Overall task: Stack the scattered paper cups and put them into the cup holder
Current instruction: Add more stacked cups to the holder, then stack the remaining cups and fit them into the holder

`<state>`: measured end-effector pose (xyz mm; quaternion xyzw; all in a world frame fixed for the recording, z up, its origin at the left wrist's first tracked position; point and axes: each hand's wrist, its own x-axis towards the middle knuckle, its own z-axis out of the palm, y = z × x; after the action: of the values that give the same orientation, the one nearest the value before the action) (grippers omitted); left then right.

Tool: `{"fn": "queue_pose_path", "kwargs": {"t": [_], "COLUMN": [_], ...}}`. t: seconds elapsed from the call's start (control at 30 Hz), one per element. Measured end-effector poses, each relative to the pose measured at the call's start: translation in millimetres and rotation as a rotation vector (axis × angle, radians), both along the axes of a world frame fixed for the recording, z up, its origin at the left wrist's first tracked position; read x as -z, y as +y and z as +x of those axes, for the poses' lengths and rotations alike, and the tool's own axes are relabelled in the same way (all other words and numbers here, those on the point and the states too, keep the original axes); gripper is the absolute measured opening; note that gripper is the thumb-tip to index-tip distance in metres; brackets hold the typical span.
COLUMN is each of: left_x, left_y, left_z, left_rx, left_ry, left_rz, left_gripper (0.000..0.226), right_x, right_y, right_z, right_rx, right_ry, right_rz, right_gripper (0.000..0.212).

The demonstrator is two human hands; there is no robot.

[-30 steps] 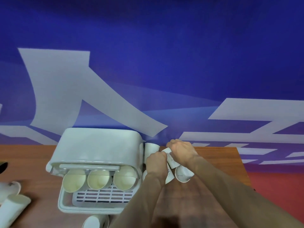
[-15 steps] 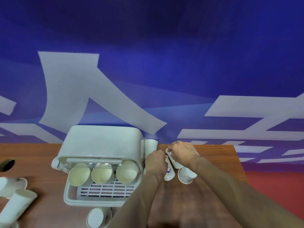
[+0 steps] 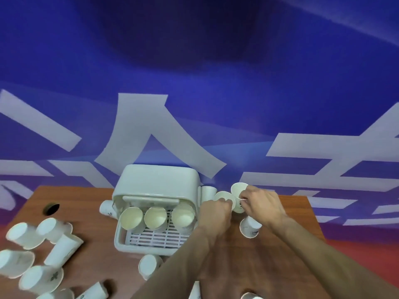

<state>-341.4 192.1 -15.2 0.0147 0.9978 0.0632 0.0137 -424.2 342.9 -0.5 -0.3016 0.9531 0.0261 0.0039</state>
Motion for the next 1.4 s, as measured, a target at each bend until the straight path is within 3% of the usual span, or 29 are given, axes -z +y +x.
{"fn": "queue_pose_path", "kwargs": {"t": [0.23,0.5,0.63,0.87,1.4], "left_x": [-51.4,-77.6,-75.9,-69.3,-35.5], "left_y": [-15.4,-66.4,-99.2,-161.0,-270.3], "left_z": [70.5,141.4,162.5,193.4,198.5], "left_rx": [0.043,-0.038,-0.063,0.004,0.174], "left_ry": [0.099,0.075,0.159,0.220,0.252], "left_rz": [-0.119,-0.185,-0.223,-0.187,-0.183], "left_gripper": [0.016,0.016,0.022,0.019,0.026], "right_x": [-33.3,-51.0,-46.6,-33.5,-14.4], "right_y": [-3.9,-42.9,-67.8,-110.6,-192.3], "right_z": [68.5,136.5,159.8,187.0,222.5], "right_rx": [0.031,-0.026,-0.048,-0.094,0.065], "right_ry": [0.081,-0.017,-0.043,-0.118,-0.154], "right_rz": [-0.214,-0.323,-0.363,-0.317,-0.303], "right_gripper": [0.012,0.011,0.009,0.011,0.012]}}
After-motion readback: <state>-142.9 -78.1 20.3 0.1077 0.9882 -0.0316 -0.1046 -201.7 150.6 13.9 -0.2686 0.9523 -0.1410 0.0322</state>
